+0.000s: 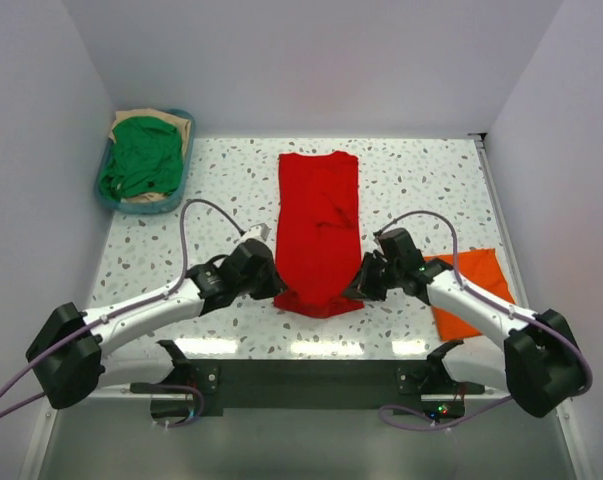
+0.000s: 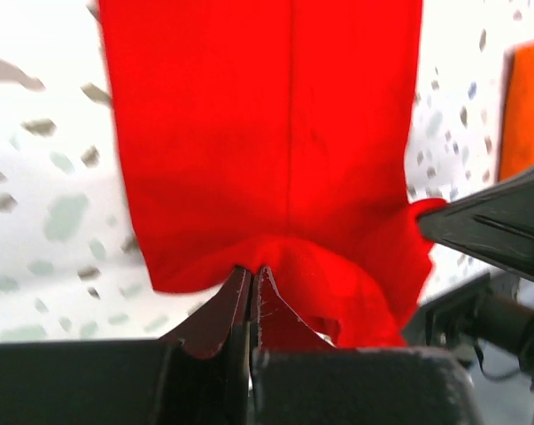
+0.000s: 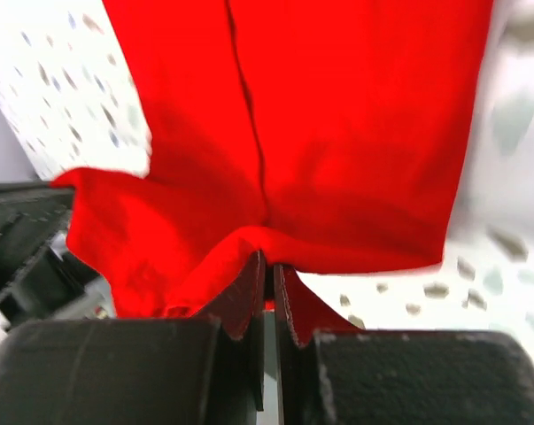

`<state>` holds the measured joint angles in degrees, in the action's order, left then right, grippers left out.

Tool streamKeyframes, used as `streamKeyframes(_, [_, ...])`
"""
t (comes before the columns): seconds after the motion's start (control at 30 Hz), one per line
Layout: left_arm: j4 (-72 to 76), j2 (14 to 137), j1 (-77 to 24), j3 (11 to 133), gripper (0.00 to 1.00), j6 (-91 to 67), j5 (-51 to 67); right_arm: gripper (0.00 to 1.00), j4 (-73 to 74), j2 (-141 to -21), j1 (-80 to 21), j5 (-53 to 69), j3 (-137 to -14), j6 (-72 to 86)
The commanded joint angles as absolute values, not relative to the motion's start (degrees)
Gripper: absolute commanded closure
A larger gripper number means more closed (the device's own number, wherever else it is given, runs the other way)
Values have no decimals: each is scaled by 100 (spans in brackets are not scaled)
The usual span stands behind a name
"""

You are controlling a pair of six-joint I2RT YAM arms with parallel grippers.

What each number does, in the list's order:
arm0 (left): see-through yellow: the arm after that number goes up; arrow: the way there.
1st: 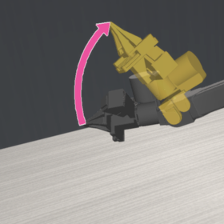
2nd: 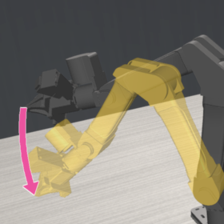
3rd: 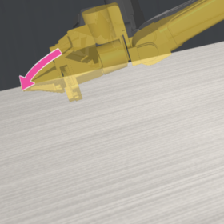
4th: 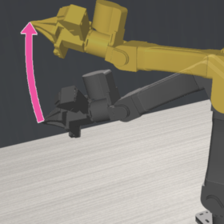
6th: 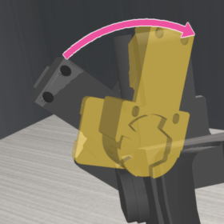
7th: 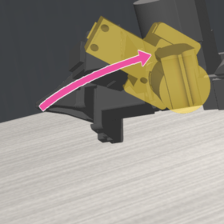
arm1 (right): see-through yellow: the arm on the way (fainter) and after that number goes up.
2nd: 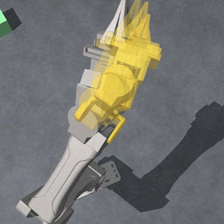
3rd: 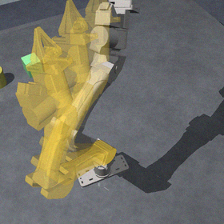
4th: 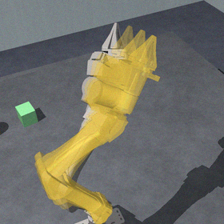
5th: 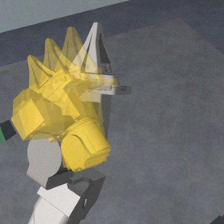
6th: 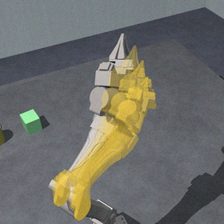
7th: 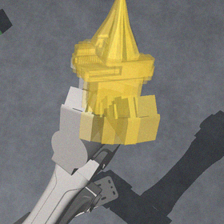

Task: Fold and stack the t-shirts
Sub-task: Fold the tshirt

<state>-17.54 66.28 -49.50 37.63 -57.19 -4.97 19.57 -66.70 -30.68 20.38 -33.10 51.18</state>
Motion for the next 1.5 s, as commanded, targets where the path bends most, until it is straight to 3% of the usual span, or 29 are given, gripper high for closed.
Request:
streamKeyframes(0.0, [-1398,6978,-4527,4218,100,-5300,-589,100,1294,-7152,-2681,1942,-3744,5027])
streamKeyframes(0.63, [-888,9693,-3244,6388,100,-4773,-193,100,132,-9570,-1574,2592,-5519,5168])
streamKeyframes(1.07, [-914,9633,-2909,6592,100,-4650,-106,100,-106,-9562,-1081,3023,-5616,5177])
streamKeyframes(1.4, [-738,10370,-2628,7083,100,-4491,246,100,-430,-10195,-949,3287,-6011,5414])
streamKeyframes(1.47, [-756,10511,-2558,7189,100,-4404,360,95,-553,-10352,-914,3331,-6020,5493])
